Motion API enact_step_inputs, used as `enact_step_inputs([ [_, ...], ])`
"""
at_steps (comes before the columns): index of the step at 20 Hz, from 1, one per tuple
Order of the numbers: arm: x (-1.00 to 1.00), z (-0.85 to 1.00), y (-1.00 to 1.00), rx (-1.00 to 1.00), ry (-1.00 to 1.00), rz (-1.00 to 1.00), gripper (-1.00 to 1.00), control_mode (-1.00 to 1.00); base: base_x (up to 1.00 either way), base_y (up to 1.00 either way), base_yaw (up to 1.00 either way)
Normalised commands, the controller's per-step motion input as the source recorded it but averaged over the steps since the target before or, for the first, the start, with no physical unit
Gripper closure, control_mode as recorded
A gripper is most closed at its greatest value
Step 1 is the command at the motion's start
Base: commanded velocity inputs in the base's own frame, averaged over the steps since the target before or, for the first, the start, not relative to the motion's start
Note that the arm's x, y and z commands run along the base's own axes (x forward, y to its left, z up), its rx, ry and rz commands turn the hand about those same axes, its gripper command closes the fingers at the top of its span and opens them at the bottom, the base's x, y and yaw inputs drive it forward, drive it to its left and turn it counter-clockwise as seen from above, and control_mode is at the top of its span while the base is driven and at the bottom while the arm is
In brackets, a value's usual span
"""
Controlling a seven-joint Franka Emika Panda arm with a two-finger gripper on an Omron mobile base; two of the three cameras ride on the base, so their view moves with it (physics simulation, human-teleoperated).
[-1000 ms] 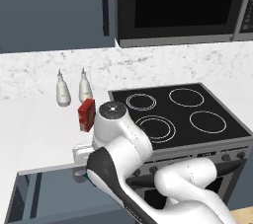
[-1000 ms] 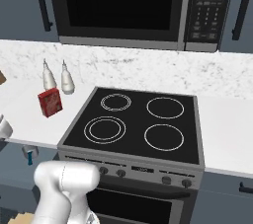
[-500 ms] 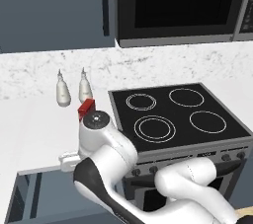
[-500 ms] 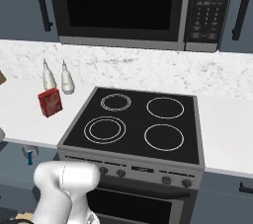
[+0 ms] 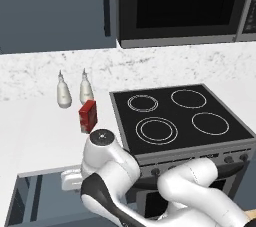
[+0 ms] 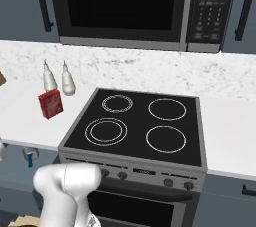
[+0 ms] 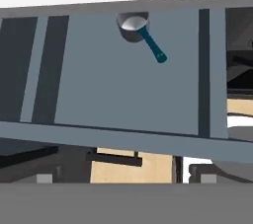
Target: Pick the measuring cup from the drawer and place it on the counter.
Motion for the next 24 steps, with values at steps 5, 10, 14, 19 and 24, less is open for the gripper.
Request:
enact_step_inputs([
  [5, 0.0, -0.68, 0.05, 0.07, 0.05, 0.02, -1.0, -1.0, 0.0, 0.0, 0.0],
  [10, 0.0, -0.46, 0.01, 0.0, 0.01, 0.0, -1.0, -1.0, 0.0, 0.0, 0.0],
  [14, 0.0, -0.21, 0.0, 0.0, 0.03, 0.0, -1.0, -1.0, 0.0, 0.0, 0.0],
  [19, 0.09, -0.11, 0.04, 0.0, 0.06, 0.0, -1.0, -1.0, 0.0, 0.0, 0.0],
  [24, 0.3, -0.02, 0.01, 0.0, 0.03, 0.0, -1.0, -1.0, 0.0, 0.0, 0.0],
])
